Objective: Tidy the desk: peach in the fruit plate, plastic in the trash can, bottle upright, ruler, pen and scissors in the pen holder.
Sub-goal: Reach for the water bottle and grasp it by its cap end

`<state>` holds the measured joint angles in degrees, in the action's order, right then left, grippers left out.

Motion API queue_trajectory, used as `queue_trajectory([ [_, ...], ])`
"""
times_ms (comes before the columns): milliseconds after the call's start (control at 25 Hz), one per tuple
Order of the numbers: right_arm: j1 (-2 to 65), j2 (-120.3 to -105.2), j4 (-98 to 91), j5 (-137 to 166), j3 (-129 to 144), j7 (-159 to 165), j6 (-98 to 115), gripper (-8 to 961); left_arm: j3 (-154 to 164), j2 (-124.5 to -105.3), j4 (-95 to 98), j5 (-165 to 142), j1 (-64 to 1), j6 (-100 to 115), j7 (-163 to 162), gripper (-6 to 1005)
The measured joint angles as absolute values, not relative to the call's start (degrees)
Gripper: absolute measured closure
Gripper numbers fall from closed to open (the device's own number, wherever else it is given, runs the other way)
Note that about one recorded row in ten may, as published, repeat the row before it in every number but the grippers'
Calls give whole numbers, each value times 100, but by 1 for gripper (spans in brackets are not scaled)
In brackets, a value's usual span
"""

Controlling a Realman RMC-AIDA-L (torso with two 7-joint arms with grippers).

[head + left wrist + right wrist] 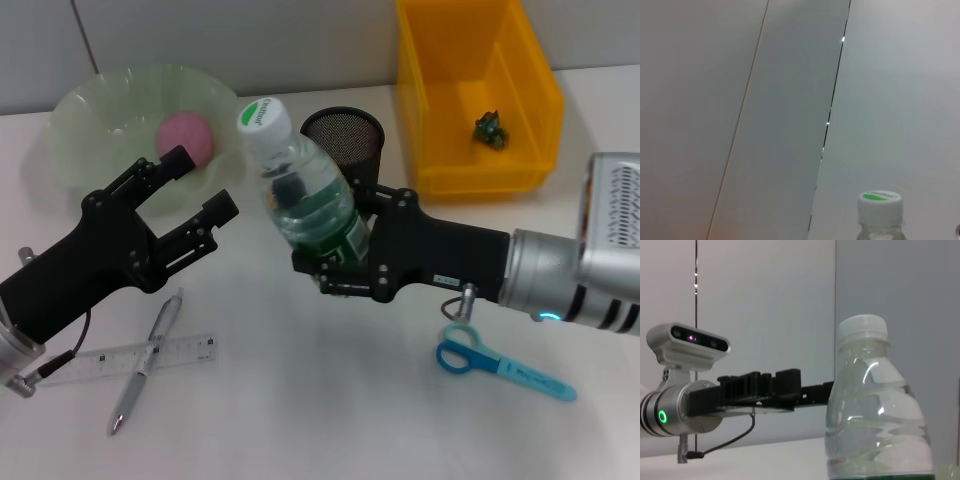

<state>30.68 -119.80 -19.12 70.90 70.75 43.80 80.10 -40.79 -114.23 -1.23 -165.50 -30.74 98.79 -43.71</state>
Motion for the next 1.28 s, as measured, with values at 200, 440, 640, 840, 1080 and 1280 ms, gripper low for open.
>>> queue_trajectory([
  [200, 3460, -11988, -1400, 7101, 7076, 4201, 7902, 151, -4072, -11462, -137, -16549, -3123, 9879, -4373, 255],
  [440, 3709, -11989, -1119, 7128, 7098, 4128, 7830, 148, -4082, -11515, -146, -16550, -3177, 9879, -4375, 265],
  [640, 3766, -11989, -1051, 7118, 7214, 4126, 7819, 146, -4109, -11550, -150, -16542, -3215, 9877, -4376, 272],
  [840, 3768, -11988, -1047, 7112, 7216, 4123, 7818, 144, -4121, -11569, -150, -16523, -3254, 9858, -4404, 280],
  [1080, 3777, -11988, -1045, 7132, 7224, 4122, 7819, 142, -4118, -11593, -148, -16545, -3308, 9822, -4503, 289],
  [1280, 3780, -11988, -1045, 7135, 7286, 4121, 7829, 140, -4106, -11595, -98, -16550, -3396, 9801, -4730, 297],
])
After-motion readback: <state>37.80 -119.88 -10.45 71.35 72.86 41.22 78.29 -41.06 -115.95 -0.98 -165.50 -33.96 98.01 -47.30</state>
